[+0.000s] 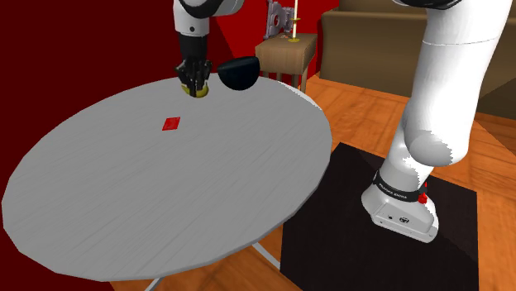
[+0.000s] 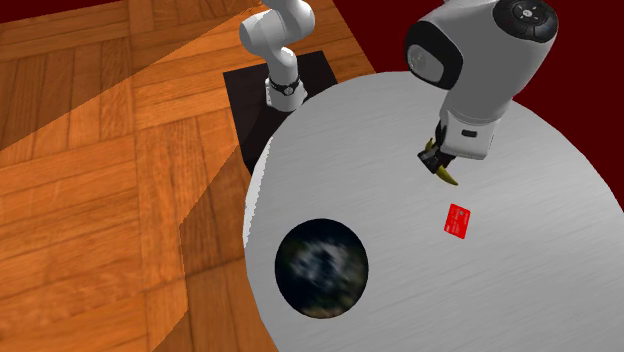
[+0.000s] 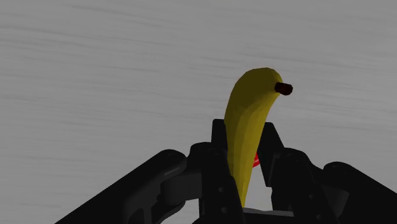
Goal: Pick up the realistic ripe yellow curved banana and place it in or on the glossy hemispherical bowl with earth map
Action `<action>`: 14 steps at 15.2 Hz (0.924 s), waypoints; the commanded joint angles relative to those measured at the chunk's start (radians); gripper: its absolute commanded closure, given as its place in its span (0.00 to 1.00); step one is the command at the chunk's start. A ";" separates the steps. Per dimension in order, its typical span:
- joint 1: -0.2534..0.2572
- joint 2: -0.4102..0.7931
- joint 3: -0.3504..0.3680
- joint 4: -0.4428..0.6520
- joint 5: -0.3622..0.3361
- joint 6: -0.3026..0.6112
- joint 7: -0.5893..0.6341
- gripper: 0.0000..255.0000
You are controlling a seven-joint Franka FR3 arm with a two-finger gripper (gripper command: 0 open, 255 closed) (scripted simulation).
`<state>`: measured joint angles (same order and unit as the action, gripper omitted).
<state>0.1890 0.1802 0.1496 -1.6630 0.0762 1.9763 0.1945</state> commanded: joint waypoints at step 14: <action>0.003 0.015 0.001 0.225 -0.008 -0.210 0.020 1.00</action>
<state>0.1917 0.1940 0.1506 -1.4511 0.0688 1.7791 0.2131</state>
